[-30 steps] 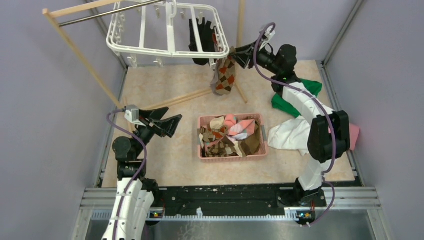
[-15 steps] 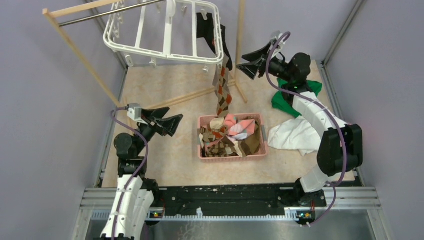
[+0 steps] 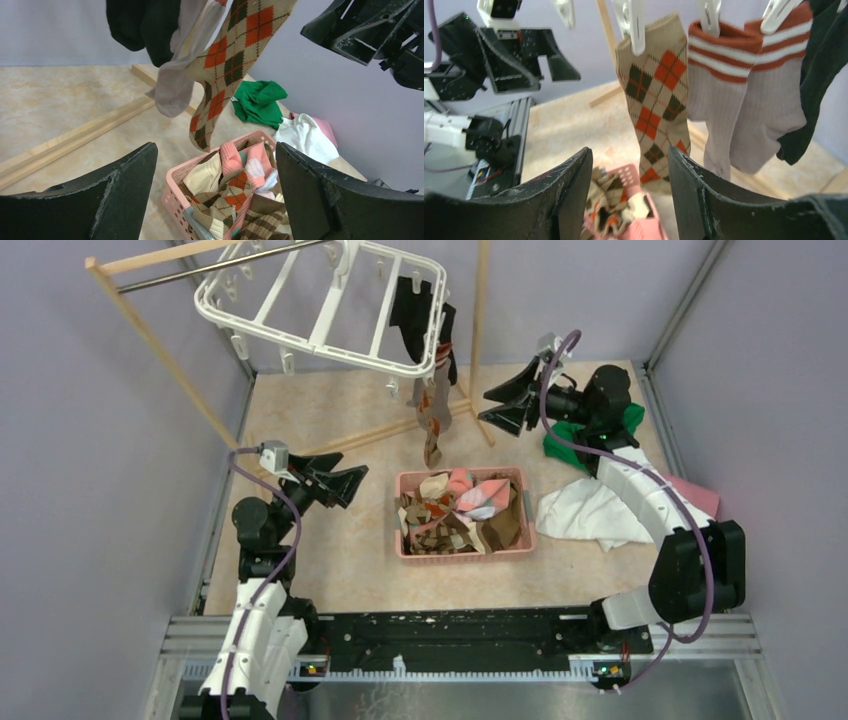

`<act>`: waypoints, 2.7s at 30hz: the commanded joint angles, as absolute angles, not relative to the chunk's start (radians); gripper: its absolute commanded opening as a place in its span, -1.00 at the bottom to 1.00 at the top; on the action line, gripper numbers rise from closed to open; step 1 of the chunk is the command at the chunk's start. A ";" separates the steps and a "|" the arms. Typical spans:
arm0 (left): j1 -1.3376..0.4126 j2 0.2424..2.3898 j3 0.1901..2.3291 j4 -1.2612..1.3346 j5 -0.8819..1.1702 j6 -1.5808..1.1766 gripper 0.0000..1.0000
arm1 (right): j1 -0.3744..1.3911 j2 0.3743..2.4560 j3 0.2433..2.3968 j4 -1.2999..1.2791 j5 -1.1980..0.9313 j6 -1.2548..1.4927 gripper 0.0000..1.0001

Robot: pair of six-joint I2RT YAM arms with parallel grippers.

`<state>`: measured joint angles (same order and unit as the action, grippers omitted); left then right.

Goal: Clip the socks to the hanger
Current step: Rotate the hanger at the clothesline, then pick up the sock from the bin.

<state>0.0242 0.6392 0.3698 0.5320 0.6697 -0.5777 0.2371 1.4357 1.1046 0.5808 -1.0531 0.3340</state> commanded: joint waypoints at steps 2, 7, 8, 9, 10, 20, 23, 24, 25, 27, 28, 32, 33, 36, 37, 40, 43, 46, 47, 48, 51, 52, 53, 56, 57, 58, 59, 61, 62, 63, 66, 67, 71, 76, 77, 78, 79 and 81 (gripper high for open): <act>0.017 0.675 0.379 0.621 0.693 -0.565 0.84 | 0.253 1.349 1.114 0.170 -1.095 0.030 0.13; 0.010 0.696 0.367 0.621 0.696 -0.563 0.77 | 0.311 1.335 1.140 -0.274 -1.057 -0.353 0.14; 0.007 0.698 0.363 0.621 0.696 -0.563 0.75 | 0.327 1.333 1.137 -0.327 -1.046 -0.406 0.15; 0.005 0.700 0.360 0.622 0.695 -0.564 0.73 | 0.342 1.332 1.131 -0.374 -1.038 -0.457 0.15; 0.004 0.702 0.357 0.623 0.694 -0.566 0.71 | 0.358 1.327 1.123 -0.415 -1.033 -0.507 0.15; 0.004 0.688 0.334 0.611 0.685 -0.584 0.63 | 0.554 1.313 0.980 -0.605 -1.042 -1.038 0.05; 0.003 0.671 0.325 0.603 0.679 -0.588 0.63 | 0.631 1.343 0.966 -0.595 -0.999 -1.076 -0.10; 0.004 0.665 0.321 0.603 0.676 -0.591 0.63 | 0.652 1.351 0.960 -0.575 -0.979 -1.069 -0.15; 0.004 0.660 0.317 0.602 0.674 -0.594 0.63 | 0.673 1.359 0.956 -0.550 -0.967 -1.053 -0.18; 0.003 0.648 0.311 0.597 0.671 -0.598 0.63 | 0.701 1.378 0.953 -0.500 -0.945 -1.015 -0.26; 0.003 0.642 0.309 0.593 0.669 -0.598 0.63 | 0.713 1.387 0.954 -0.470 -0.929 -0.990 -0.28; 0.004 0.628 0.295 0.592 0.663 -0.600 0.63 | 0.748 1.429 0.961 -0.403 -0.863 -0.950 -0.31; 0.004 0.628 0.292 0.594 0.663 -0.600 0.64 | 0.755 1.438 0.961 -0.396 -0.848 -0.945 -0.30; 0.004 0.629 0.287 0.601 0.662 -0.604 0.64 | 0.774 1.462 0.961 -0.383 -0.804 -0.930 -0.31; 0.004 0.629 0.285 0.603 0.660 -0.604 0.64 | 0.775 1.469 0.961 -0.381 -0.794 -0.925 -0.31; 0.004 0.629 0.280 0.607 0.659 -0.604 0.64 | 0.777 1.479 0.960 -0.368 -0.759 -0.906 -0.32; 0.003 0.631 0.276 0.613 0.659 -0.605 0.64 | 0.776 1.482 0.954 -0.366 -0.735 -0.905 -0.33; 0.004 0.633 0.275 0.618 0.660 -0.606 0.64 | 0.777 1.482 0.950 -0.375 -0.723 -0.906 -0.43; 0.004 0.635 0.275 0.619 0.658 -0.606 0.64 | 0.778 1.482 0.946 -0.378 -0.721 -0.907 -0.47; 0.003 0.637 0.275 0.621 0.659 -0.606 0.64 | 0.777 1.481 0.945 -0.381 -0.720 -0.908 -0.52; 0.004 0.641 0.276 0.624 0.660 -0.606 0.64 | 0.778 1.468 0.947 -0.396 -0.719 -0.908 -0.70; 0.004 0.642 0.277 0.625 0.660 -0.606 0.64 | 0.777 1.463 0.950 -0.403 -0.718 -0.909 -0.75; 0.003 0.643 0.278 0.626 0.661 -0.606 0.64 | 0.778 1.459 0.953 -0.411 -0.716 -0.909 -0.78; 0.003 0.644 0.281 0.626 0.661 -0.604 0.64 | 0.774 1.441 0.962 -0.461 -0.725 -0.916 -0.75; 0.003 0.644 0.282 0.625 0.661 -0.604 0.64 | 0.771 1.436 0.968 -0.492 -0.738 -0.929 -0.68; 0.003 0.645 0.283 0.624 0.661 -0.604 0.64 | 0.767 1.430 0.975 -0.517 -0.752 -0.931 -0.56; 0.004 0.644 0.285 0.624 0.662 -0.603 0.64 | 0.760 1.425 0.981 -0.539 -0.770 -0.930 -0.50; 0.004 0.644 0.288 0.620 0.664 -0.601 0.64 | 0.740 1.405 0.990 -0.546 -0.820 -0.905 -0.46; 0.003 0.644 0.288 0.618 0.665 -0.600 0.64 | 0.725 1.395 0.993 -0.533 -0.845 -0.879 -0.45; 0.003 0.644 0.288 0.617 0.664 -0.598 0.64 | 0.709 1.386 0.997 -0.513 -0.865 -0.846 -0.44; 0.004 0.640 0.291 0.610 0.663 -0.594 0.65 | 0.676 1.389 1.023 -0.453 -0.902 -0.757 -0.40; 0.003 0.638 0.291 0.609 0.661 -0.593 0.65 | 0.670 1.397 1.033 -0.435 -0.896 -0.742 -0.37; 0.003 0.630 0.293 0.599 0.661 -0.589 0.66 | 0.670 1.454 1.054 -0.360 -0.831 -0.717 -0.24; 0.003 0.601 0.294 0.558 0.653 -0.575 0.67 | 0.672 1.563 1.128 -0.348 -0.741 -0.753 -0.23; 0.004 0.592 0.291 0.551 0.649 -0.575 0.68 | 0.672 1.583 1.143 -0.358 -0.728 -0.766 -0.23; 0.004 0.581 0.288 0.545 0.646 -0.573 0.69 | 0.672 1.601 1.160 -0.369 -0.719 -0.779 -0.23; 0.004 0.555 0.283 0.519 0.628 -0.574 0.72 | 0.680 1.640 1.187 -0.389 -0.696 -0.804 -0.23; 0.004 0.541 0.284 0.499 0.612 -0.576 0.77 | 0.693 1.650 1.187 -0.391 -0.687 -0.814 -0.25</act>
<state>0.0063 0.5713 0.2783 0.5152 0.6464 -0.5911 0.6739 1.6215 1.1202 -0.3931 -0.7227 -0.7689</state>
